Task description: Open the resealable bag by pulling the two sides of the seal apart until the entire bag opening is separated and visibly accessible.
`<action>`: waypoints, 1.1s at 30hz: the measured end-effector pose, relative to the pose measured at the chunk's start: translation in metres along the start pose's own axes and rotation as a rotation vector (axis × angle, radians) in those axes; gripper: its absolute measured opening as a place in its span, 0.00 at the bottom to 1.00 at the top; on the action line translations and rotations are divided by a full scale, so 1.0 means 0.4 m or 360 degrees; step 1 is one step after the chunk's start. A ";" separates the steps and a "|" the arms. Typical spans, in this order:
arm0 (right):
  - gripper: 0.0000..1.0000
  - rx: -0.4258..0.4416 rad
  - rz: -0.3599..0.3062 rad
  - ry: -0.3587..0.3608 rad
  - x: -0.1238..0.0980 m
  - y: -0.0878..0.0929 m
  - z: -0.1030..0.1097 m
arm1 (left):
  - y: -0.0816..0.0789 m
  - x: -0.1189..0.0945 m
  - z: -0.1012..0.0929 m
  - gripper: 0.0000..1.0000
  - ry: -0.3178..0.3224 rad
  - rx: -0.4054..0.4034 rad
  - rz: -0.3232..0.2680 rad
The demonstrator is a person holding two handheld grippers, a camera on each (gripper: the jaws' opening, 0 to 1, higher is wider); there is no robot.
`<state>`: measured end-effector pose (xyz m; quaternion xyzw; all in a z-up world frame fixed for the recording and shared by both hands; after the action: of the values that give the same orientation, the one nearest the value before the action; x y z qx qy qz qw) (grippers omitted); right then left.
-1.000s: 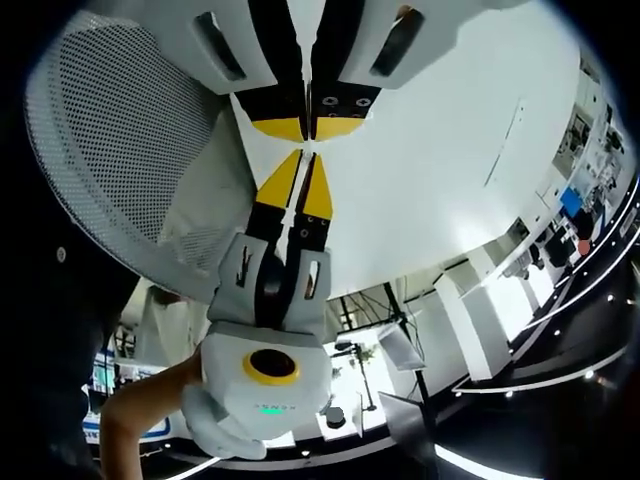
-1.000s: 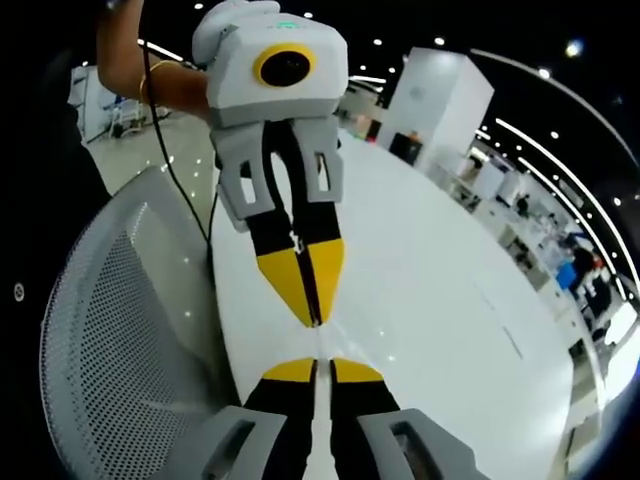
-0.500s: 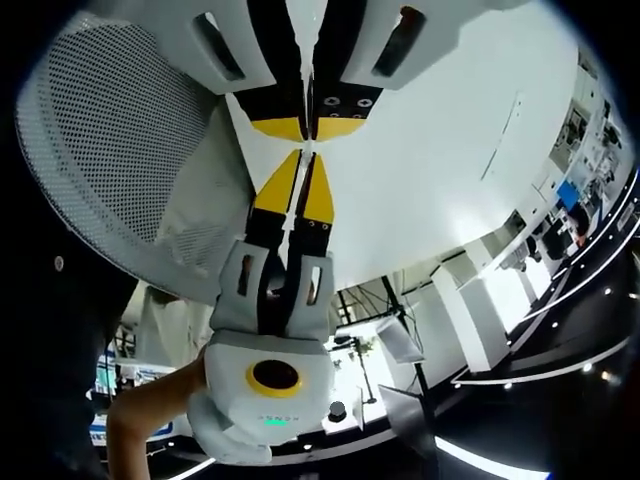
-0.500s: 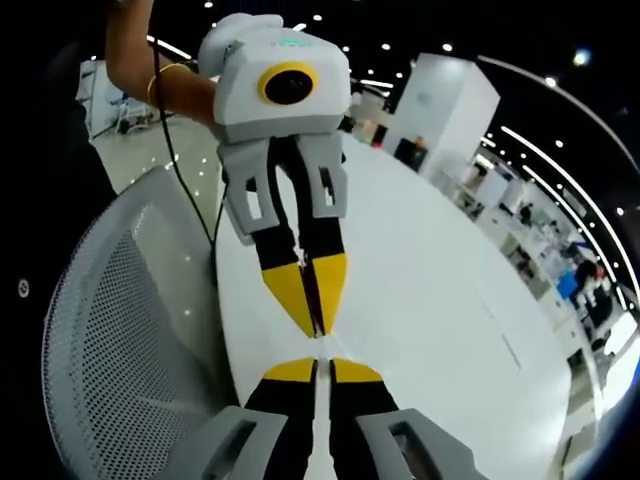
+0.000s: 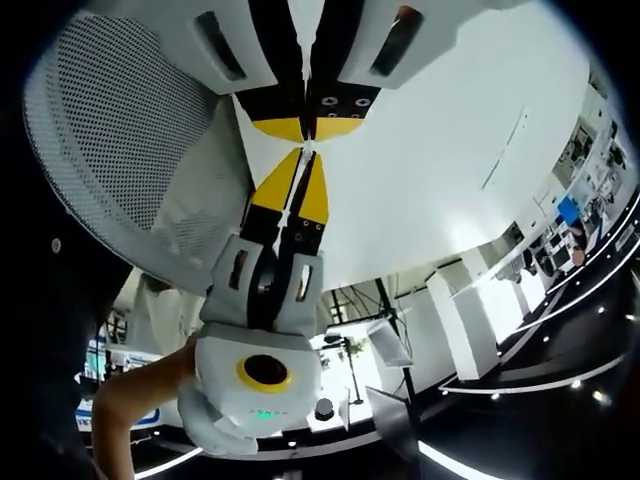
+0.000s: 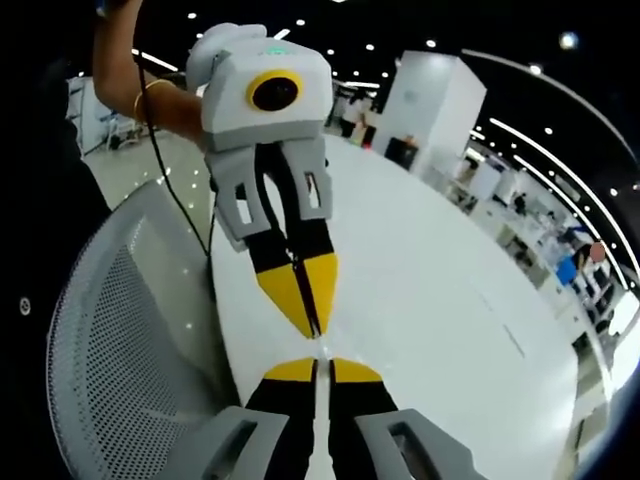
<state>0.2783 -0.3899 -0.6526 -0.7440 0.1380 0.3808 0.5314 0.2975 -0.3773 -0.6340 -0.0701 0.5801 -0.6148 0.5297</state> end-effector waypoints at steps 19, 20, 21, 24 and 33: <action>0.00 0.0029 -0.0009 -0.0049 -0.003 0.012 0.027 | -0.005 0.002 -0.025 0.00 0.0033 -0.0044 -0.0051; 0.00 0.0028 -0.0008 -0.0052 -0.003 0.013 0.027 | -0.005 0.001 -0.025 0.00 0.0035 -0.0044 -0.0050; 0.00 0.0027 -0.0007 -0.0054 -0.004 0.013 0.027 | -0.006 0.001 -0.025 0.00 0.0037 -0.0043 -0.0050; 0.00 0.0033 -0.0005 -0.0060 -0.005 0.018 0.025 | -0.007 0.001 -0.025 0.00 0.0031 -0.0038 -0.0045; 0.00 0.0036 0.0004 -0.0065 -0.008 0.026 0.031 | -0.008 -0.001 -0.031 0.00 0.0041 -0.0044 -0.0047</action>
<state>0.2645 -0.3834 -0.6591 -0.7299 0.1324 0.3951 0.5419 0.2872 -0.3700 -0.6351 -0.0779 0.5943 -0.6153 0.5121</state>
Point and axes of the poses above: the point that each gripper's makers call its tool centre point, and the gripper's own axes: x roughly forward along the fingers, z roughly to its left, y roughly out of its underside, the point moved 1 cm from there along -x, roughly backward along the fingers, and after that the axes turned 9 degrees about -y, right-handed, at the moved point
